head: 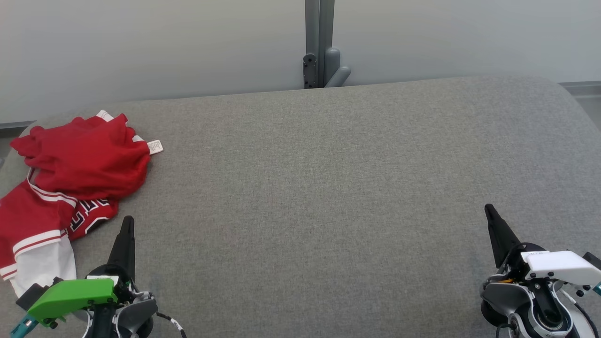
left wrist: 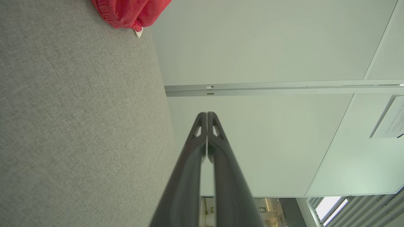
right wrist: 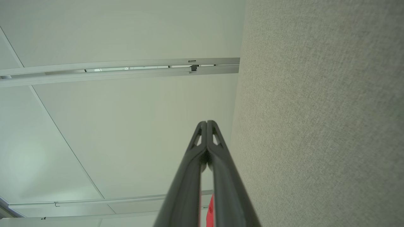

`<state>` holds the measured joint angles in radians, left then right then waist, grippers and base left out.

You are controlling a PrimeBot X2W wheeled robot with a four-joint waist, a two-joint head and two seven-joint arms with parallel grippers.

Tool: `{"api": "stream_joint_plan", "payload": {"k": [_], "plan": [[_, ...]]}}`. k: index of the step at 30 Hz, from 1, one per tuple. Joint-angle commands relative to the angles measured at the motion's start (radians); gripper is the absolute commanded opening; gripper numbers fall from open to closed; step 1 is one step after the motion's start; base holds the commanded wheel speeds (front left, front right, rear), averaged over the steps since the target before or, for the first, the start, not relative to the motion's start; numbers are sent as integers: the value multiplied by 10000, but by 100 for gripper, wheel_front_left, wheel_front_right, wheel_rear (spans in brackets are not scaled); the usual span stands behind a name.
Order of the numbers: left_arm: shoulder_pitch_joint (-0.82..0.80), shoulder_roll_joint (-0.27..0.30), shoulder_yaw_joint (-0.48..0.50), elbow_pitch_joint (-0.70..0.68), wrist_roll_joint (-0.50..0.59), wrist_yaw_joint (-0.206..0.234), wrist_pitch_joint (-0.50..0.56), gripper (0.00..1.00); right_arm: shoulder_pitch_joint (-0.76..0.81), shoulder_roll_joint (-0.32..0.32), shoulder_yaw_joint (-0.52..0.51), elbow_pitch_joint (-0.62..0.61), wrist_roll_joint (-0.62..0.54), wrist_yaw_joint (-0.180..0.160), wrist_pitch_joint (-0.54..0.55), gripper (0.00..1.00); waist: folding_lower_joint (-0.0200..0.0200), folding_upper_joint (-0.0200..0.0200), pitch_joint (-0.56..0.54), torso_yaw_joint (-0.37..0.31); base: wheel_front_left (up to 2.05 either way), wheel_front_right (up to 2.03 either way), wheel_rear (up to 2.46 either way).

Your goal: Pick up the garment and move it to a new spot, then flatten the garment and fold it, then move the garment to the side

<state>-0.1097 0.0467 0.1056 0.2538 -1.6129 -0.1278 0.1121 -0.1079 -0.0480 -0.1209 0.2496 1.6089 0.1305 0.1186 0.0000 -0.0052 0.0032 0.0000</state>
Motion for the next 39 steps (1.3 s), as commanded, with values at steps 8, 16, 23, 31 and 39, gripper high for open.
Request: {"api": "stream_joint_plan", "payload": {"k": [8,16,23,31,39], "plan": [[-153,72,26,-25,-2,-61,-11,0,-72,-46,-16,-42,58,4,21,0,0,52,0,0,0,0,0],[-153,73,26,-25,-3,-61,-11,0,-72,-46,-16,-42,58,4,21,0,0,52,0,0,0,0,0],[-153,73,26,-25,-3,-61,-11,0,-72,-46,-16,-42,58,4,21,0,0,52,0,0,0,0,0],[-153,73,26,-25,-2,-61,-11,0,-72,-47,-16,-42,58,4,21,0,0,52,0,0,0,0,0],[23,-11,-6,44,2,4,-1,100,18,11,2,46,-4,0,-1,100,0,0,0,0,0,0,0]]}}
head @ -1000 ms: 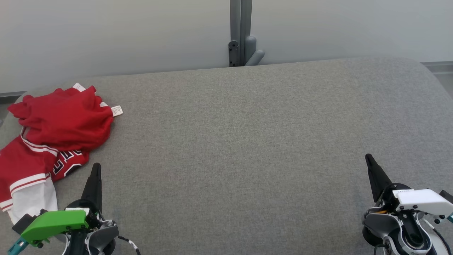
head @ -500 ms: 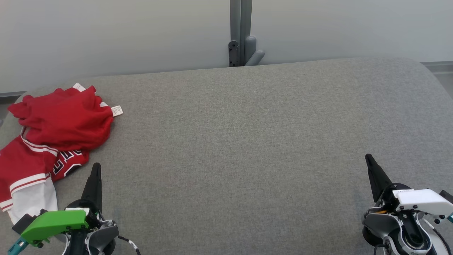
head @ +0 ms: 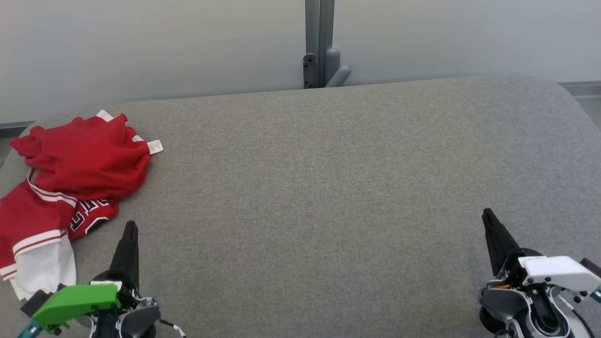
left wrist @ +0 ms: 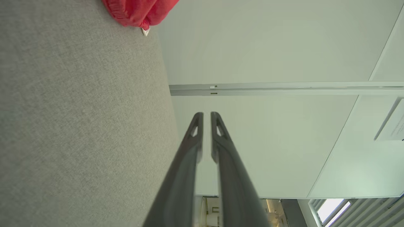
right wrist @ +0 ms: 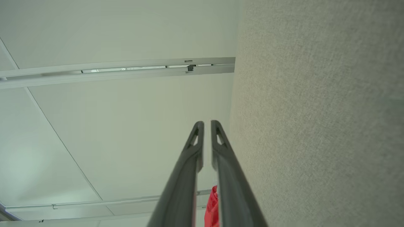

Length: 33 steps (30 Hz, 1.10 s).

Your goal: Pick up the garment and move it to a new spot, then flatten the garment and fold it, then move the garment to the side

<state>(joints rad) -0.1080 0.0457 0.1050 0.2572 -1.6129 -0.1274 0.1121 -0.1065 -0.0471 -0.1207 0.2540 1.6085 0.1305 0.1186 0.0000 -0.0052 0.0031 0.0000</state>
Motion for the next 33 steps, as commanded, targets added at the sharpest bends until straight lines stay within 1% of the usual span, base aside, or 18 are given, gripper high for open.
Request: {"api": "stream_joint_plan", "payload": {"k": [1,3,9,15,19,25,26,33], "plan": [[72,-23,-12,99,2,4,-1,100,59,31,6,82,0,0,-1,100,0,0,0,0,0,0,0],[248,-71,-29,275,3,11,-3,100,237,92,25,270,1,-2,-3,100,0,0,0,0,0,0,0],[380,-60,-245,116,151,10,-313,100,388,80,210,36,-41,-1,-321,100,0,3,0,-4,0,0,0],[486,-49,-402,12,573,48,-606,100,484,68,273,-170,-597,-1,-616,100,0,5,-1,-10,0,0,0],[514,-31,-478,-47,1129,117,-789,100,490,60,278,-331,-1399,-1,-804,100,0,7,4,-10,0,0,0],[496,63,-643,-108,2227,268,-1050,100,453,45,378,-598,-3036,0,-1072,100,0,9,2,-3,0,0,0],[496,63,-643,-108,2227,268,-1050,100,453,45,378,-598,-3036,0,-1072,100,0,9,2,-3,0,0,0],[437,213,-825,-173,3737,500,-1336,100,359,-102,495,-910,-5000,0,-1358,100,0,12,0,8,0,0,0]]}}
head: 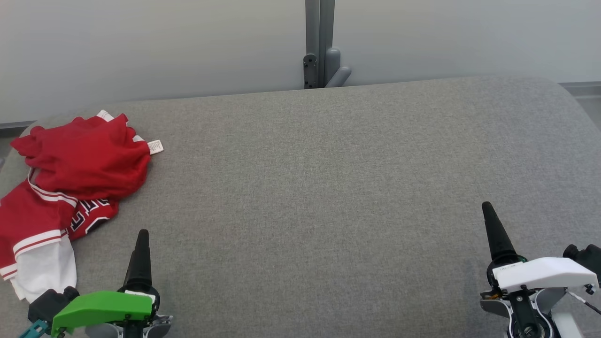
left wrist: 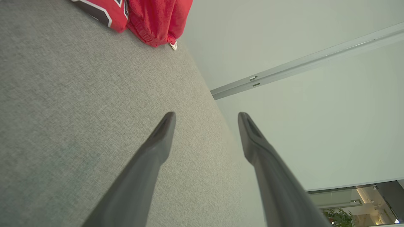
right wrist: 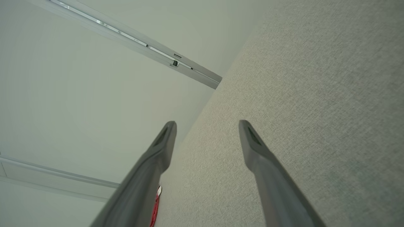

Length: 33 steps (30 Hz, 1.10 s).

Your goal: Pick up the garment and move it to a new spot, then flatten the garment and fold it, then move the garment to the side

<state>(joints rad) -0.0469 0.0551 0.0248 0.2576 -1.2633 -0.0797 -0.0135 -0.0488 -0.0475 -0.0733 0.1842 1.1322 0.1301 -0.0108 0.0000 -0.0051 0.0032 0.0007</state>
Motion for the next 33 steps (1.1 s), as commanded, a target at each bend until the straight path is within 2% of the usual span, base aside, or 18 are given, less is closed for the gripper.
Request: {"api": "stream_joint_plan", "payload": {"k": [1,15,33], "plan": [[-176,153,-61,-181,481,60,-116,100,-225,-122,60,-242,-499,4,-103,100,0,12,0,1,0,0,0],[-16,375,-521,-106,3601,420,-647,100,-259,-350,420,-113,-3927,5,-648,100,0,18,-8,-11,0,0,0],[225,436,-410,-237,6325,402,-1198,100,-27,-461,598,-7,-6394,6,-1202,100,0,26,-33,-38,0,0,0]]}}
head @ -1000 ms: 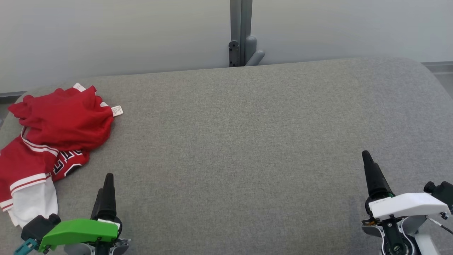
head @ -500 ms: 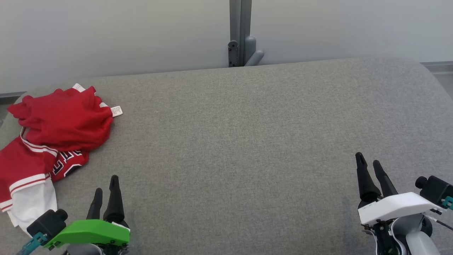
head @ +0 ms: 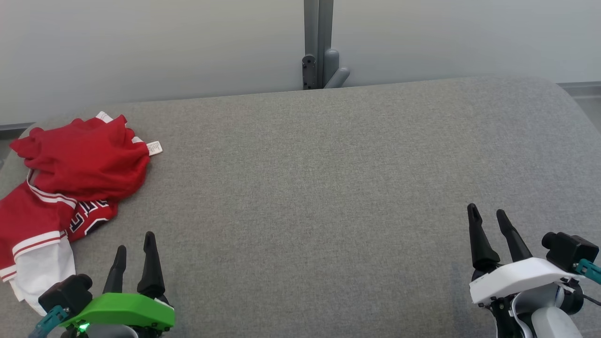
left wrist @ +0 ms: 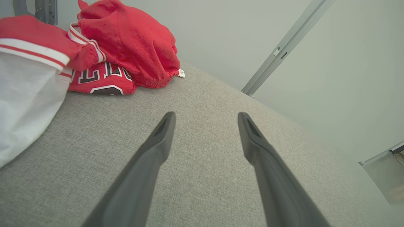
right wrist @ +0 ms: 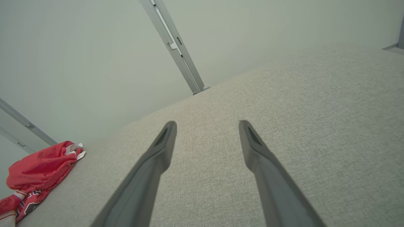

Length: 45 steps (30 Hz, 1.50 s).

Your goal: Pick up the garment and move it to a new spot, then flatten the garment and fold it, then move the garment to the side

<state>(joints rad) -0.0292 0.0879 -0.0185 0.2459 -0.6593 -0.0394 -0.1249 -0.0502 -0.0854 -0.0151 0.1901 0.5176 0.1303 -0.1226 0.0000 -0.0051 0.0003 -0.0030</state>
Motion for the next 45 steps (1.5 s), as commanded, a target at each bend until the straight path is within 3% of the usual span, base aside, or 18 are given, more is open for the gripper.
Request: {"api": "stream_joint_plan", "payload": {"k": [1,22,45], "plan": [[63,109,26,-139,422,-5,-117,100,-4,-85,27,-58,-362,4,-112,100,0,26,-4,-3,0,0,0],[380,184,65,-218,2835,-78,-620,100,6,-54,-37,164,-2246,4,-627,100,0,34,-33,-53,0,0,0],[581,78,246,151,4736,-201,-1102,100,221,-153,93,162,-3683,5,-1122,100,0,44,-82,-74,0,0,0]]}}
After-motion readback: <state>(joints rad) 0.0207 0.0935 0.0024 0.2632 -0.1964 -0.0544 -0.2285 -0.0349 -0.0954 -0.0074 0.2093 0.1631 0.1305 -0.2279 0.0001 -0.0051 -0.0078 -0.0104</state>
